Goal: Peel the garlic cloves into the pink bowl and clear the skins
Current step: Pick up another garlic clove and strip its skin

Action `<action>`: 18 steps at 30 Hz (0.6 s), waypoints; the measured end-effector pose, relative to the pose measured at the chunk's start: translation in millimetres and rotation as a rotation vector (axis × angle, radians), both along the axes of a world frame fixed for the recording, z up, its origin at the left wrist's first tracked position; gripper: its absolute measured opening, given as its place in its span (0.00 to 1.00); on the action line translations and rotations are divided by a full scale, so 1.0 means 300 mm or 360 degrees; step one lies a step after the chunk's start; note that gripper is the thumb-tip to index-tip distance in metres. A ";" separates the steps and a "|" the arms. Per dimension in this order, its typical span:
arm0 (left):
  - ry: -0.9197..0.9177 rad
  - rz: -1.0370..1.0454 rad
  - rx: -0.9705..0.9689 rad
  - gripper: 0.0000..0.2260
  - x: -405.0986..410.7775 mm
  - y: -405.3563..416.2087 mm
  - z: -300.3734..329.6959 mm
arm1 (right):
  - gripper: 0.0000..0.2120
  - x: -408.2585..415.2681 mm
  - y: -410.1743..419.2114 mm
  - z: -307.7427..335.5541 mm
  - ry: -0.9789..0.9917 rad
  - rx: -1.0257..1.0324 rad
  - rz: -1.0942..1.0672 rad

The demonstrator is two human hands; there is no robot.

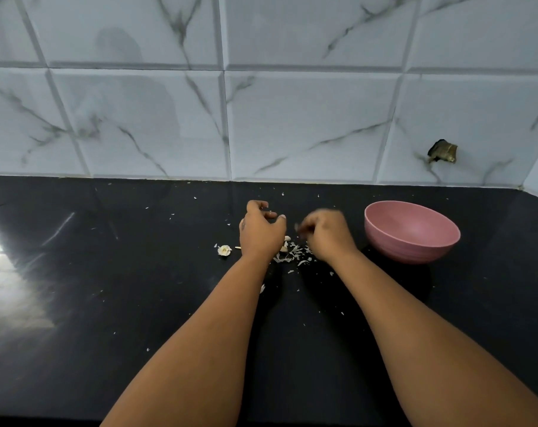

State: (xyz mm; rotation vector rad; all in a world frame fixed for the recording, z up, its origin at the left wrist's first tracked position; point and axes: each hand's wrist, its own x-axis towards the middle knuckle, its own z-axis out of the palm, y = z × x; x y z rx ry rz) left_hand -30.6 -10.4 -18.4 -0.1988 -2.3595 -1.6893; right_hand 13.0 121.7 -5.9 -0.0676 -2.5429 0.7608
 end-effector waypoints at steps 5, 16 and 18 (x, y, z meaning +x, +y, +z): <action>0.0022 -0.0008 -0.0036 0.13 0.006 0.004 -0.005 | 0.07 -0.005 -0.025 -0.002 0.0156 0.0016 0.0010; 0.0107 -0.0034 0.0140 0.04 0.024 0.017 0.003 | 0.07 0.014 0.009 0.029 0.0389 -0.1508 0.0100; 0.0205 -0.0044 0.0261 0.06 0.037 0.023 0.012 | 0.08 0.033 -0.003 0.042 0.0341 -0.2217 0.0353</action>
